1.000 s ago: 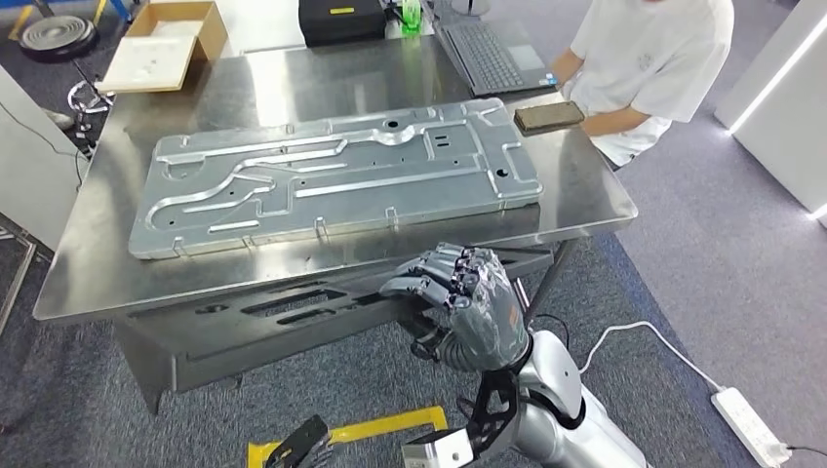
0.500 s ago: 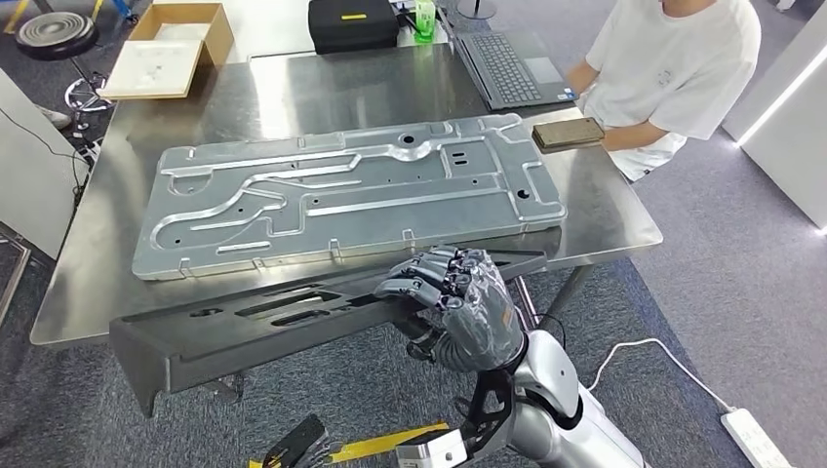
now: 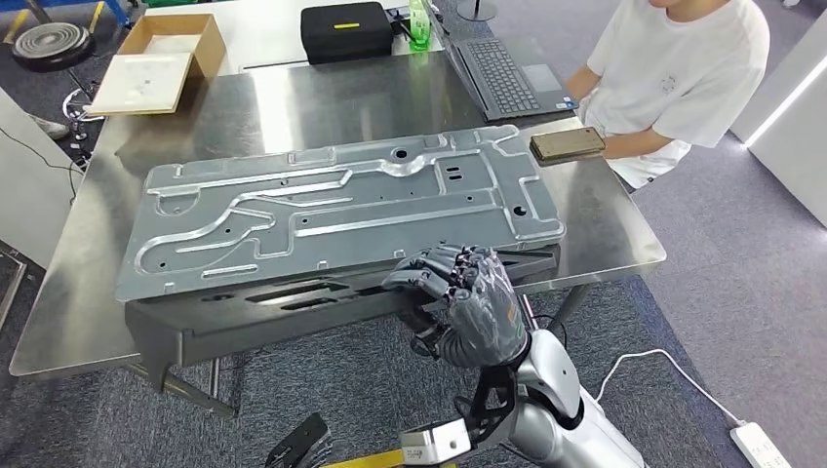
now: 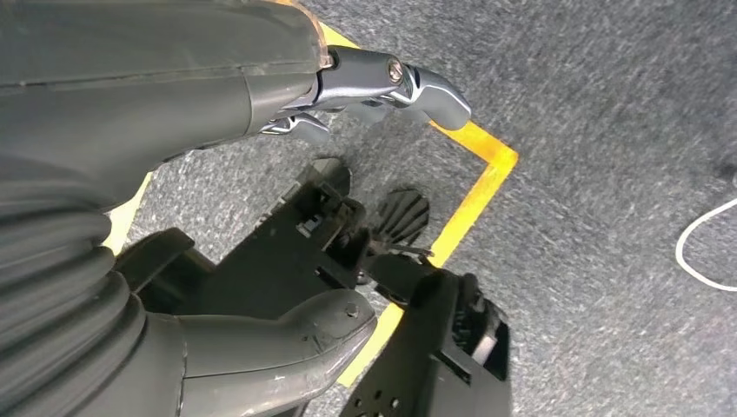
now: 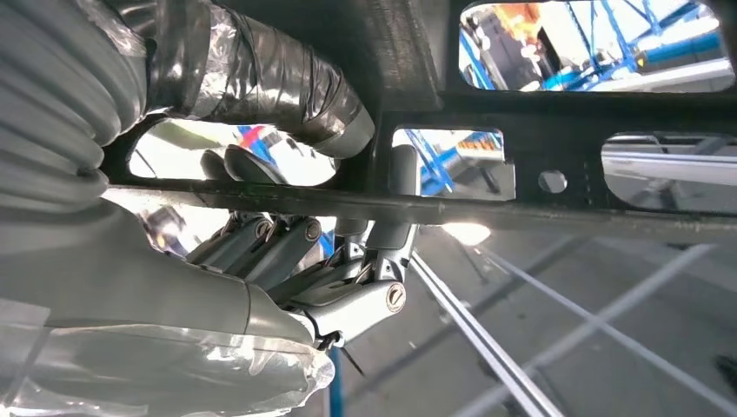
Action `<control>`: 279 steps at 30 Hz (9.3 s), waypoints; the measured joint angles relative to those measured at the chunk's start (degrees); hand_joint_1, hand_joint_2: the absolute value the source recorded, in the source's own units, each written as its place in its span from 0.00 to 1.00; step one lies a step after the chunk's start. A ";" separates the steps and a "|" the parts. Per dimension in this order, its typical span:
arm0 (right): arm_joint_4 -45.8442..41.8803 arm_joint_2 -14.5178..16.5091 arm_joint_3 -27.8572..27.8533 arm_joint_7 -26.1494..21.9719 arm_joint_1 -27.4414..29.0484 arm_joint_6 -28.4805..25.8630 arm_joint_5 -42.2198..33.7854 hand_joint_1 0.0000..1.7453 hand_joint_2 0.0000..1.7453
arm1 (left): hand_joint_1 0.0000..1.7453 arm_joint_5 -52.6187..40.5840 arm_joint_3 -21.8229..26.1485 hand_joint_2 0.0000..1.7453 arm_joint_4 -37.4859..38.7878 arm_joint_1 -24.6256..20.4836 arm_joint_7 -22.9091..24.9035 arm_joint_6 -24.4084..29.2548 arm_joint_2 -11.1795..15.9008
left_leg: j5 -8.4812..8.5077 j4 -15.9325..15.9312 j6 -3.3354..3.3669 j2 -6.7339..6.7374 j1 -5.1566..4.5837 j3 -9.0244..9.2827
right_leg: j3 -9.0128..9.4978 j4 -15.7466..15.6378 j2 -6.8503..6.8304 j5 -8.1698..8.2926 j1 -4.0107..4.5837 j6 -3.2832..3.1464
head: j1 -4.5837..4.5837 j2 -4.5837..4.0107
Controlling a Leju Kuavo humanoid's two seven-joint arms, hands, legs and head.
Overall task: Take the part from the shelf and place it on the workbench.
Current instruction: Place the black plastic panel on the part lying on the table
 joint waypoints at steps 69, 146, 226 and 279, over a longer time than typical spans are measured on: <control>0.42 0.13 -1.21 -1.91 1.10 0.16 1.43 1.00 1.00 | 0.00 -0.44 0.00 1.00 0.01 0.40 -0.74 0.44 0.64 | -2.07 12.47 -0.95 -0.02 0.28 -9.12 | 1.63 0.50 -0.55 -2.08 0.09 -0.52 | -0.07 0.00; 20.38 -11.97 -7.35 11.10 -25.99 25.14 19.42 1.00 1.00 | 0.00 1.64 1.40 1.00 0.03 3.36 -5.92 2.91 1.31 | 5.36 -2.96 2.09 -0.07 0.28 -3.02 | -4.89 13.27 -0.25 -6.50 -0.72 2.82 | -0.03 0.00; 33.43 -9.84 -18.93 25.15 -22.62 28.92 12.83 0.00 1.00 | 0.00 3.03 2.91 1.00 0.22 6.22 -6.97 6.04 0.60 | 3.13 3.33 -1.16 0.12 0.85 -5.28 | 2.74 -1.10 -0.48 -1.26 -0.62 0.84 | -0.06 0.00; 46.94 -7.91 -27.65 29.05 -24.21 23.10 -1.26 0.00 1.00 | 0.00 2.67 5.30 0.00 1.05 6.41 -5.99 8.79 1.57 | 3.50 -0.94 -0.20 0.06 0.13 -3.59 | 0.98 0.73 -0.06 -1.65 -0.83 1.31 | -0.06 0.00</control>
